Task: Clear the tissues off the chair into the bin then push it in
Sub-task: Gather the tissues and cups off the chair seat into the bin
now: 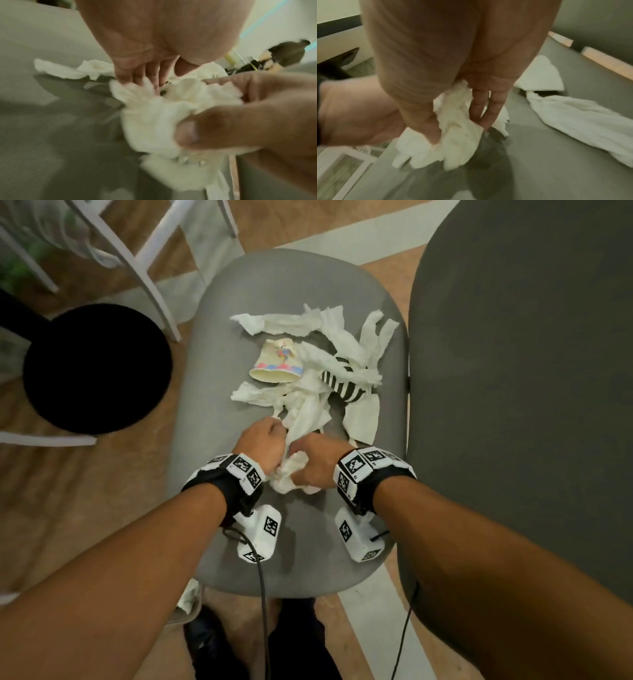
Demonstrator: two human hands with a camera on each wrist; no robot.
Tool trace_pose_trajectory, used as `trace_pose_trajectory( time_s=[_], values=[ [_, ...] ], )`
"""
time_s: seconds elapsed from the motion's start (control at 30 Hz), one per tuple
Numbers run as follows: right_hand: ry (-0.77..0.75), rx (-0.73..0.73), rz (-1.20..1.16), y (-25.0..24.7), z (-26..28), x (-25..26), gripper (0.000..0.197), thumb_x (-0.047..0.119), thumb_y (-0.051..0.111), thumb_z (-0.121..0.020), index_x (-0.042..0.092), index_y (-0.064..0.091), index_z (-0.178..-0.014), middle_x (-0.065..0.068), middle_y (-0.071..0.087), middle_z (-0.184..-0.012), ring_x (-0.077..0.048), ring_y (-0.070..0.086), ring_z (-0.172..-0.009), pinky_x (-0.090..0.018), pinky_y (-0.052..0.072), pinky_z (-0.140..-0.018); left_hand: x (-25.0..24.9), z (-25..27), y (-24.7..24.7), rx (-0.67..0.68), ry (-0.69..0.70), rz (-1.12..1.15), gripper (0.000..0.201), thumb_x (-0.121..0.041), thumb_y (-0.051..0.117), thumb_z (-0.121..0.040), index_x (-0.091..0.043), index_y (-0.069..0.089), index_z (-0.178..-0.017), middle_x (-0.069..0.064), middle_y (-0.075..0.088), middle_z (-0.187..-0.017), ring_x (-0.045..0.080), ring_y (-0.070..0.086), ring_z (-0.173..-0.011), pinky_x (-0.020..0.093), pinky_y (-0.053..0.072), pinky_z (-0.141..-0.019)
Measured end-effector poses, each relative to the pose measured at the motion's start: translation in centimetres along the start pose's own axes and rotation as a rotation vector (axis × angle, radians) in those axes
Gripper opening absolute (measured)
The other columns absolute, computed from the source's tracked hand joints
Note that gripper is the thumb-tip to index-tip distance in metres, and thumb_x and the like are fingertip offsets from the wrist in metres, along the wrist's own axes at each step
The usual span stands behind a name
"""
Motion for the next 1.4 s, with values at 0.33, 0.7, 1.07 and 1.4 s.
trace_pose_trajectory(
  time_s=[0.33, 0.7, 1.07, 1.4],
  values=[
    [0.167, -0.353, -0.151, -3.0, -0.7, -3.0, 0.021, 0.041, 0.056, -0.081, 0.022, 0.065, -0.085, 0.000, 0.062, -0.096, -0.024, 0.059, -0.092, -0.038, 0.052, -0.082, -0.2, 0.6, -3.7, -0.148, 0.105, -0.006, 0.032, -0.015, 0.046, -0.093, -0.013, 0.069, -0.116, 0.009, 0.072, -0.104, 0.026, 0.064, -0.090, 0.022, 0.041, -0.073],
    [0.474, -0.625, -0.053, -4.4, 0.2, -8.6, 0.048, 0.029, 0.067, -0.076, 0.021, 0.052, -0.121, -0.012, 0.040, -0.133, -0.038, 0.044, -0.122, -0.050, 0.043, -0.102, 2.9, 1.0, -5.7, -0.218, 0.143, -0.035, 0.013, -0.023, 0.060, -0.090, -0.020, 0.055, -0.078, -0.001, 0.057, -0.087, 0.019, 0.055, -0.076, 0.026, 0.038, -0.065],
    [0.433, -0.395, -0.069, -2.5, 0.5, -7.1, 0.069, 0.036, 0.059, -0.083, 0.033, 0.028, -0.144, -0.015, 0.035, -0.144, -0.045, 0.052, -0.118, -0.051, 0.049, -0.098, -1.4, 3.3, -6.1, -0.186, 0.201, 0.123, 0.038, -0.047, 0.065, -0.088, -0.012, 0.063, -0.073, -0.002, 0.061, -0.069, 0.013, 0.056, -0.066, 0.018, 0.039, -0.058],
    [0.445, -0.360, 0.066, -2.9, 4.5, -1.4, 0.040, 0.028, 0.054, -0.086, 0.013, 0.043, -0.122, -0.011, 0.060, -0.115, -0.035, 0.060, -0.103, -0.036, 0.042, -0.072, -0.5, 6.9, -8.6, -0.158, 0.193, 0.060, 0.014, -0.007, 0.049, -0.086, -0.019, 0.055, -0.089, 0.001, 0.064, -0.100, 0.026, 0.063, -0.085, 0.037, 0.054, -0.073]
  ],
)
Point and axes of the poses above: each hand's wrist, its own z-axis away from the middle knuckle, its own y-axis out of the palm, x = y × z, the point moved 6 cm from there along -z, towards the middle knuckle
